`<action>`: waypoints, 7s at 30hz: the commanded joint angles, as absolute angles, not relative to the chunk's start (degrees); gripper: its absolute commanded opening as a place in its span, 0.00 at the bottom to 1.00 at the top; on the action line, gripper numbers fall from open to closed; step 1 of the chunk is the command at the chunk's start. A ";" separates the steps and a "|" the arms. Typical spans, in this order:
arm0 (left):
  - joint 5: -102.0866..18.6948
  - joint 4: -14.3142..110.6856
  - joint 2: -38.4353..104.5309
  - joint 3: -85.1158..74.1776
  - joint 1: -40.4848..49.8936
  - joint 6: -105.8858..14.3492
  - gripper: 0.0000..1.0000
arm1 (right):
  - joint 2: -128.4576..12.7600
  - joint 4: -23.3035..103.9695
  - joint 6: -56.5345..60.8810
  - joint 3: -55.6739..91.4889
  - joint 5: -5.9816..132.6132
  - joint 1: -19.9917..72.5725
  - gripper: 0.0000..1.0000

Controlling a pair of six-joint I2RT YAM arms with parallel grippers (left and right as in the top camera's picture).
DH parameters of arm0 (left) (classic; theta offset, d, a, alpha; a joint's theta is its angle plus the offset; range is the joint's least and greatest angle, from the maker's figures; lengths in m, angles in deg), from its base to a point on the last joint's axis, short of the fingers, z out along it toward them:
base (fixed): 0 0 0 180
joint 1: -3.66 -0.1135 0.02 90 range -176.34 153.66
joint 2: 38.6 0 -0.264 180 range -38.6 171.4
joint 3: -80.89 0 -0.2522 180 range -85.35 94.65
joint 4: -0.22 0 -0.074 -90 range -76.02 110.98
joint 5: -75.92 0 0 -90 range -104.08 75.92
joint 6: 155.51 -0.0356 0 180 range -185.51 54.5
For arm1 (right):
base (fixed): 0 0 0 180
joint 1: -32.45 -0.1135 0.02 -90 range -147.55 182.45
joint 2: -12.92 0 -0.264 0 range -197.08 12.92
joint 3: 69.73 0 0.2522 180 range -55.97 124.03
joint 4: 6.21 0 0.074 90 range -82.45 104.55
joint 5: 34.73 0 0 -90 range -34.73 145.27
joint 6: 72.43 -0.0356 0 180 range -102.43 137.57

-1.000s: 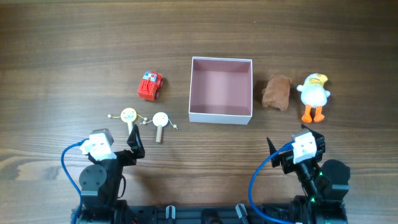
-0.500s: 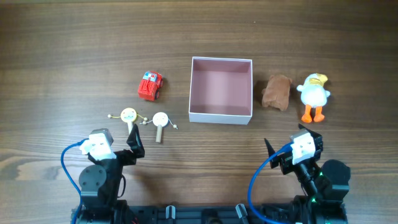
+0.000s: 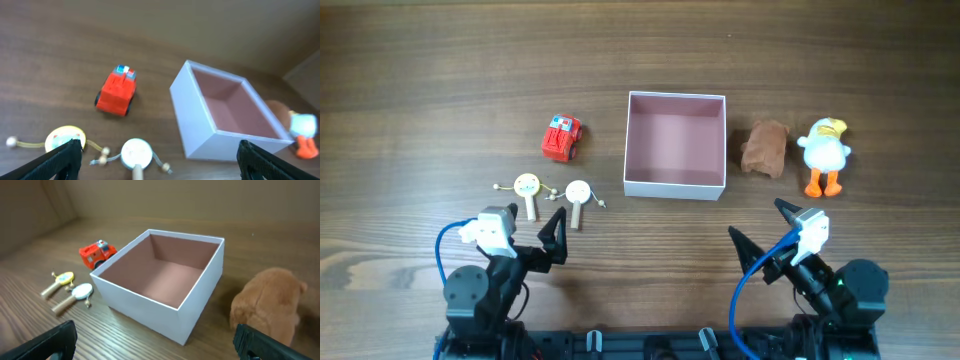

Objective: Pack container
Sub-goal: 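Raise both arms from rest toward the table objects, then reach the right gripper to the brown plush dog and grasp it, then carry the brown plush dog into the box and release it, then grasp the white-yellow plush duck with the right gripper, then lower the plush duck into the box beside the dog and release, then lift the right arm away and reach the left gripper to the fire truck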

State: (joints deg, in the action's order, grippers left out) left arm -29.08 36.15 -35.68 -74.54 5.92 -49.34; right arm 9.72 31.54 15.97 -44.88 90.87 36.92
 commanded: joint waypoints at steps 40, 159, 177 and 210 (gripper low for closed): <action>-21.24 74.05 43.70 -4.51 0.87 -53.52 1.00 | -104.48 65.11 0.69 29.74 63.57 34.87 0.98; -21.24 74.05 43.70 -4.51 0.87 -53.52 1.00 | -98.30 47.23 -9.91 21.92 43.11 5.23 0.54; -21.24 74.05 43.70 -4.51 0.87 -53.52 1.00 | -67.08 59.77 -8.25 27.58 42.39 16.07 1.00; -14.20 67.54 54.04 -0.57 12.28 -65.93 0.99 | -79.56 60.23 -14.07 24.56 61.14 45.45 1.00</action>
